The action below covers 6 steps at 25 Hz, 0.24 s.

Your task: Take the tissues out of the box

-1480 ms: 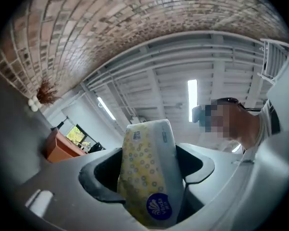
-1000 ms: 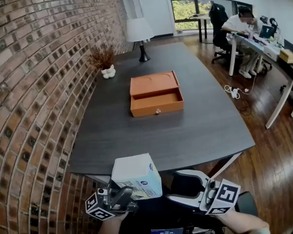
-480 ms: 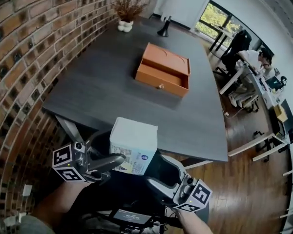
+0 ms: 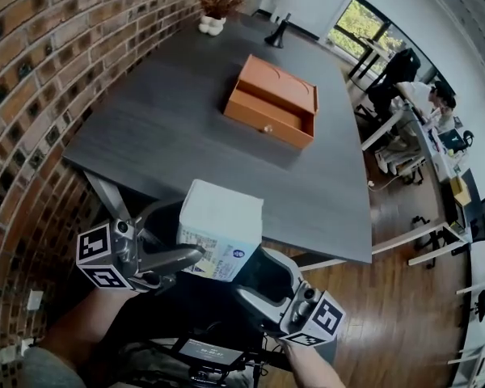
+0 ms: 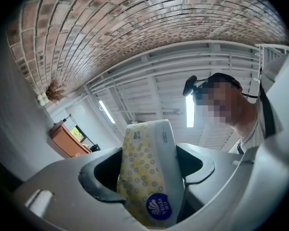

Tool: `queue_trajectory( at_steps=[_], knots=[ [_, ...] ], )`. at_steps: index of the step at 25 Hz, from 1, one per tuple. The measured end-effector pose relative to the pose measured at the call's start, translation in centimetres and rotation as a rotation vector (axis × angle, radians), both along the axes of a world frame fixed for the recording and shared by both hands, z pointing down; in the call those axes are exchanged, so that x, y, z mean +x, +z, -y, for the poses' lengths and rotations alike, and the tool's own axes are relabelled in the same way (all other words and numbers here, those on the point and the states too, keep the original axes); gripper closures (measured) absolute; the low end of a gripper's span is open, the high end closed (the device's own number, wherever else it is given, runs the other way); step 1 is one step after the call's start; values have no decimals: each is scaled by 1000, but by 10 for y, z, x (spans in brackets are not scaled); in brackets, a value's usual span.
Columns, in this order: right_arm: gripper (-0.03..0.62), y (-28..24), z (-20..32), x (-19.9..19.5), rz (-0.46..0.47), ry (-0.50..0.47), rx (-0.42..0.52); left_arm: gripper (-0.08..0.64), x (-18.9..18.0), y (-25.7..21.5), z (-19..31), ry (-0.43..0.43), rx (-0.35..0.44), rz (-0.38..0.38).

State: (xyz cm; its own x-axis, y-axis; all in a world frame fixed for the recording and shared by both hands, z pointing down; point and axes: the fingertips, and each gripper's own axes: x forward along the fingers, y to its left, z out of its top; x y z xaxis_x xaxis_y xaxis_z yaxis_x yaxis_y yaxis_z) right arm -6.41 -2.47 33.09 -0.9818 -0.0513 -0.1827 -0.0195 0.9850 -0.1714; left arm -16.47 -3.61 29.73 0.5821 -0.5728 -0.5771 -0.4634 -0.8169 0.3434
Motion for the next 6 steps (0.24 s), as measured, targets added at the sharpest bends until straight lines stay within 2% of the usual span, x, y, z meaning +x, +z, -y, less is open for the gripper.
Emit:
queue_trajectory(
  at_steps=[6],
  knots=[
    [302, 1, 2, -1, 0, 7, 5, 213, 1, -1, 1, 4, 7, 19]
  ],
)
